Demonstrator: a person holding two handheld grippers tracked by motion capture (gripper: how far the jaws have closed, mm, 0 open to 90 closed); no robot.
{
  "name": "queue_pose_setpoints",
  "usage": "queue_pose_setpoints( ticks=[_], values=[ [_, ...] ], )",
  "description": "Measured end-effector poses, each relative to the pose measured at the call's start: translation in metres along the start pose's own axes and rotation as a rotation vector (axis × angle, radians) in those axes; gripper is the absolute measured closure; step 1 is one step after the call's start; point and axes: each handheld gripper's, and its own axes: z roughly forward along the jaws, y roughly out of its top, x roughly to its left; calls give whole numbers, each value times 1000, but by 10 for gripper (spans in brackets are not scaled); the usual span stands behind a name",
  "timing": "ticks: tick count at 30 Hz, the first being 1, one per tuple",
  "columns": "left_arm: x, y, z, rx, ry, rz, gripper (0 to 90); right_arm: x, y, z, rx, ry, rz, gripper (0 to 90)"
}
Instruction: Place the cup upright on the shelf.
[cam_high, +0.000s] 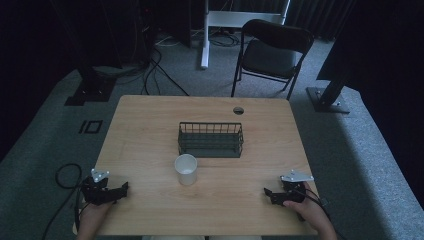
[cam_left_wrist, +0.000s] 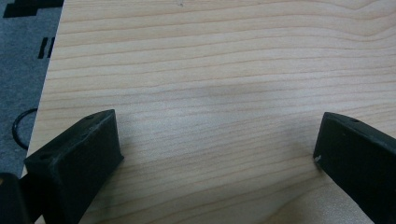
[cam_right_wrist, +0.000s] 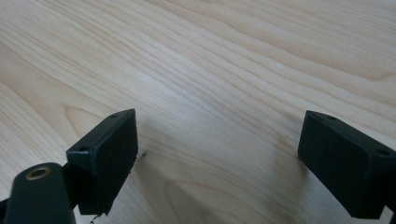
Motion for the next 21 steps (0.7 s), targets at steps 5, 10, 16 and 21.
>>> queue_pose_setpoints(
  ticks=[5,10,16,21],
  values=[
    [0,0,0,0,0,0,8,4,4,2,-21,33,0,119],
    [0,0,0,0,0,0,8,7,9,3,-29,43,-11,119],
    [0,0,0,0,0,0,8,15,19,3,-50,61,-45,119],
    [0,0,0,0,0,0,7,21,25,5,-58,70,-73,119]
  ],
)
